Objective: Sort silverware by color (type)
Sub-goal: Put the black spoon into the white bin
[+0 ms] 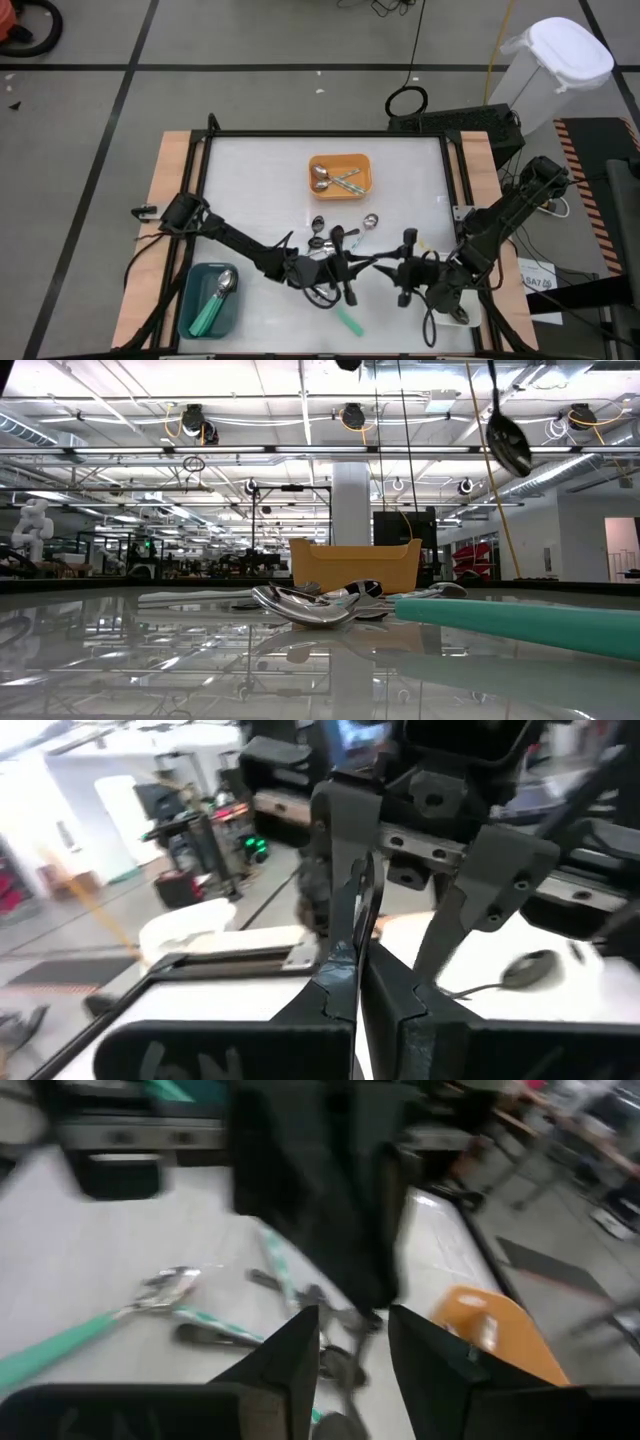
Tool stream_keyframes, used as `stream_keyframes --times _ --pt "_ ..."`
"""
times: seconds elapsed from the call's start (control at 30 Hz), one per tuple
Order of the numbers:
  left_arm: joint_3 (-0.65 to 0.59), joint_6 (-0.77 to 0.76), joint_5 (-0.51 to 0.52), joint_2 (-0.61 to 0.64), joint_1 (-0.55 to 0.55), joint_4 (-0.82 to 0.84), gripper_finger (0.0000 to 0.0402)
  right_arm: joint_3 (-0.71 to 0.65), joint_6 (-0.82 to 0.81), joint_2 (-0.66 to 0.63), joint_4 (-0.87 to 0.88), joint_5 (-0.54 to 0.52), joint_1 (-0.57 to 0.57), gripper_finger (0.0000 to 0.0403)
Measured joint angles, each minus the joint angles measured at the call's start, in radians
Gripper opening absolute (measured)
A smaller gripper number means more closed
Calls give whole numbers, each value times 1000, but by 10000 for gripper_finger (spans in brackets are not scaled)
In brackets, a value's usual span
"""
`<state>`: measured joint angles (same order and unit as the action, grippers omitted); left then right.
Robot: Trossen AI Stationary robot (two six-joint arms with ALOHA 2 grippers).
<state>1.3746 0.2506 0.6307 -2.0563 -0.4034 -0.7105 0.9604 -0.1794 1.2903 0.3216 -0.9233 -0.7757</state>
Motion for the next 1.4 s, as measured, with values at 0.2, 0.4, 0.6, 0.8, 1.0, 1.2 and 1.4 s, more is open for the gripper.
stream_keyframes --times 0.2,0.4,0.6,0.8,1.0,1.2,1.4 --pt "0 2 60 -2 -1 5 0 0 -132 0 87 -72 28 119" --pt "0 -30 78 -2 1 4 0 0 -153 0 94 -68 32 119" --pt "0 -87 127 -2 1 4 0 0 -183 0 95 -73 36 119" --pt "0 -101 139 -2 1 5 0 0 -202 0 111 -73 45 119" --pt "0 -125 139 -2 1 22 0 0 -186 0 127 -32 45 119" --pt "0 -166 139 -2 6 41 0 0 -173 1 126 7 44 119" --pt "0 -208 139 -2 10 51 0 0 -174 1 125 -27 44 115"
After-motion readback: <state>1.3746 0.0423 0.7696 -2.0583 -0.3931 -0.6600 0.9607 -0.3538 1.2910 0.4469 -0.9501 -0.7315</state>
